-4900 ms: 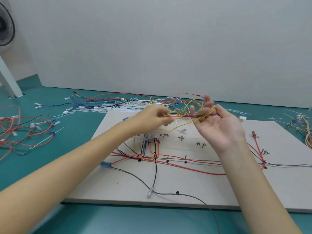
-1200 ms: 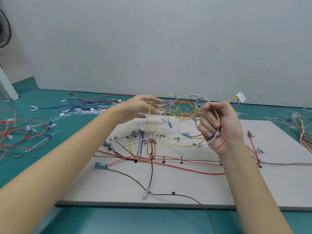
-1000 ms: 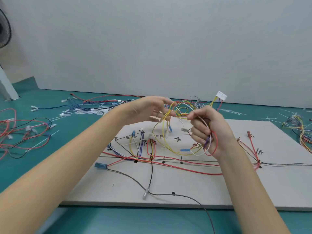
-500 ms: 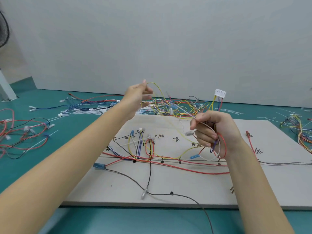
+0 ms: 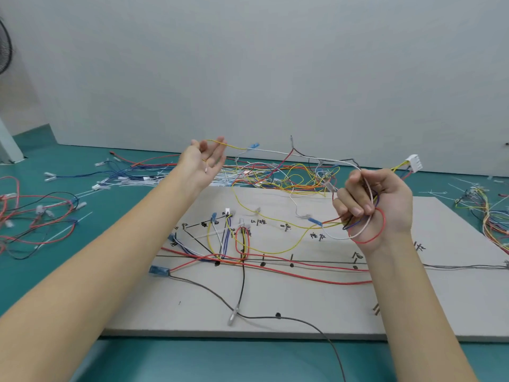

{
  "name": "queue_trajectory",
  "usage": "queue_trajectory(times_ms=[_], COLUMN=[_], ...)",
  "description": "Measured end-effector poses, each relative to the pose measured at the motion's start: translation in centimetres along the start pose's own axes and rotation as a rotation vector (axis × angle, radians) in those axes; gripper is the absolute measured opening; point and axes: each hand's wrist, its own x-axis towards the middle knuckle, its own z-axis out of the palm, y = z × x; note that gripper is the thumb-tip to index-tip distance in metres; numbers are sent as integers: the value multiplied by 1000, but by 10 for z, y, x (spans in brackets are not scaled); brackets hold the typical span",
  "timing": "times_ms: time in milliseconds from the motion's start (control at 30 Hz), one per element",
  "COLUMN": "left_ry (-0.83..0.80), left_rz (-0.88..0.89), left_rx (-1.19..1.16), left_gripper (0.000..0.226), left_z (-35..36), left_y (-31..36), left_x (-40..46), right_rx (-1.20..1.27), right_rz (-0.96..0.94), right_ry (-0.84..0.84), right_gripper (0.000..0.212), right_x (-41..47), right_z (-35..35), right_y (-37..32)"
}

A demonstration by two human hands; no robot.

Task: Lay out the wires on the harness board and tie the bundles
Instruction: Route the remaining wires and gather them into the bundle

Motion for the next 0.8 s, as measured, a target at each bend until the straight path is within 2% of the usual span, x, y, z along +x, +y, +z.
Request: queue_trajectory(times_ms=[100, 167, 367, 467, 600, 633, 667, 700, 800], left_ry=[-18, -68, -405, -479, -593, -608, -605, -588, -520], left_rz=[14, 18, -128, -82, -6, 5, 30, 61, 111], left_rx=[-62, 28, 365, 603, 1150, 1235, 1290, 1301, 1151], left_gripper=[48, 44, 23, 44, 100, 107, 106, 96, 41], left_z=[5, 9, 8, 11, 11, 10, 9, 7, 1], left_y=[3, 3, -3, -14, -24, -25, -25, -24, -21], left_x=[-1, -3, -14, -19, -25, -25, -24, -23, -16], right_rx=[46, 73, 98, 112, 202, 227, 241, 245, 253], right_rz=[1, 10, 88, 122, 115, 116, 118, 119, 103], right_ry=[-20, -45, -179, -258, -267, -259, -249, -232, -139], right_gripper=[26, 27, 30, 23, 21, 24, 29, 34, 42], right_x=[-1, -1, -2, -3, -3, -2, -2, -1, 1], right_z=[0, 0, 2, 3, -3, -5, -6, -7, -9], right_y=[0, 0, 3, 3, 0, -1, -2, -2, -1])
